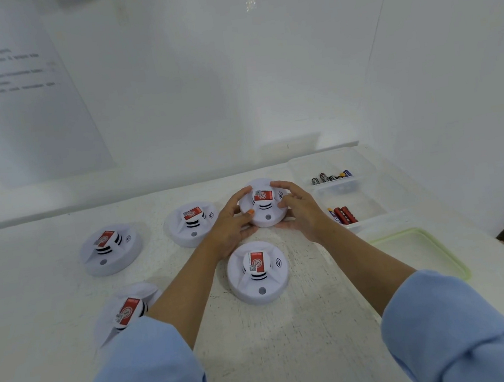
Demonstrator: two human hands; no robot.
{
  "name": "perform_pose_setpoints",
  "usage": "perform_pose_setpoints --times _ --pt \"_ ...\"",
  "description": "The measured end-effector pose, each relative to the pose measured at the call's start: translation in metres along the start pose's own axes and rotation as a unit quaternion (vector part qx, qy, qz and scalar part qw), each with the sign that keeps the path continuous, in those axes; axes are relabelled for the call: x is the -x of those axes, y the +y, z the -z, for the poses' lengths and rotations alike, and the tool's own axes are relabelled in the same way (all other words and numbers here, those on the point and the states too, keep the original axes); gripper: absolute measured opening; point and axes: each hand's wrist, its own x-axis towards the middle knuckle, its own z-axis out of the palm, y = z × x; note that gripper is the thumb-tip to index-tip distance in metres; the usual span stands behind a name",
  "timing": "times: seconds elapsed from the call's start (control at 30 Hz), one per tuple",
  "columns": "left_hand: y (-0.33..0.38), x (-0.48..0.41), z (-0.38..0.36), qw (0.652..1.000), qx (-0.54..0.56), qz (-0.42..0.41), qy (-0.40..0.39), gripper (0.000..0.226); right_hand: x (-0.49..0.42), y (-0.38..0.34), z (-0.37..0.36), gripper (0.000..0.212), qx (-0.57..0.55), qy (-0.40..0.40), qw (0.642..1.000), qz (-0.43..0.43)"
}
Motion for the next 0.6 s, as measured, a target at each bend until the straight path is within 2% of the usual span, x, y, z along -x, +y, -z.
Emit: perform_pose_setpoints --times 0.6 --pt "0.0012 0.0019 -0.0004 1.000 0.004 0.002 -0.001 0.043 0.0002 0.0003 0.0002 0.043 0.003 0.004 1.000 0.002"
